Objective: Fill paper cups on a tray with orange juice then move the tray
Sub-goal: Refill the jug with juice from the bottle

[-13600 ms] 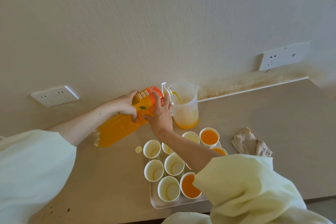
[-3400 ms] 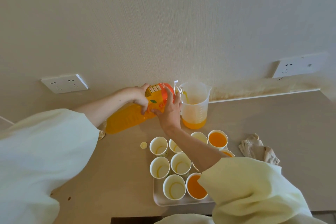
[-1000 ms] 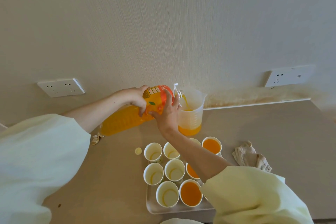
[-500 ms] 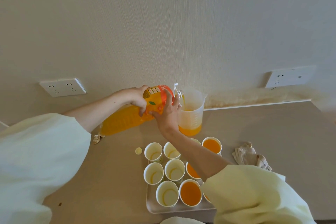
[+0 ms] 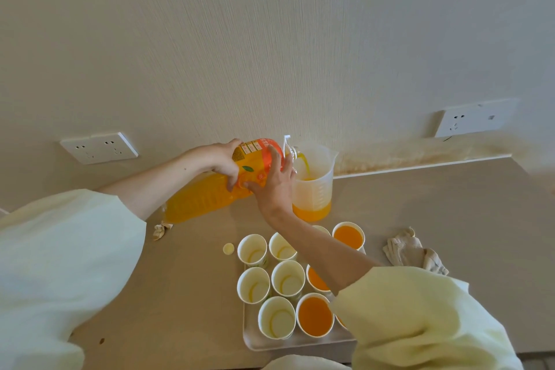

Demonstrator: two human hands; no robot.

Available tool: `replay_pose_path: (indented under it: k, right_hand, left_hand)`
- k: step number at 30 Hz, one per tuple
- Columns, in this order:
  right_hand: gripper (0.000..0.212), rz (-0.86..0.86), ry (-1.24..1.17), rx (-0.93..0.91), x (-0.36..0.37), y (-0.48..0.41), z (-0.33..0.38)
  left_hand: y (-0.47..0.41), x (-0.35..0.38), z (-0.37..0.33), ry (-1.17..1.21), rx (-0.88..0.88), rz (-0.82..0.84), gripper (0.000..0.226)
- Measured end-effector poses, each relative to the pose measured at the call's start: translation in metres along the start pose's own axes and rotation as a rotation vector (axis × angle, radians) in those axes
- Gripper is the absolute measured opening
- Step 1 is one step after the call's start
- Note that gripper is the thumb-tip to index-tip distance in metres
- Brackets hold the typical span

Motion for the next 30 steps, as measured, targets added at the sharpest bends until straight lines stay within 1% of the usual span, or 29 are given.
replay_pose_path:
  k: [19,30]
  right_hand:
    - [0.091,0.023,-0.014,-0.001,0.0038,-0.0009,-0.0001]
    - [0.092,0.003,-0.021,-0.005,0.0043,-0.0015,-0.0023]
  left_hand:
    - [-0.0017,0.0004,0.0022,0.001,0.0,0.008,0.124]
    - [-0.0031,0.0023,0.0017,-0.004,-0.002,0.013,0.123]
Point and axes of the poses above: each hand's wrist, its own y-axis away from the middle knuckle, its own x-axis out of the palm, z = x × y, the point moved 10 cm from there along -y, towards the middle knuckle, and after that the axes turned 1 degree about -z, right-handed, at the moved point
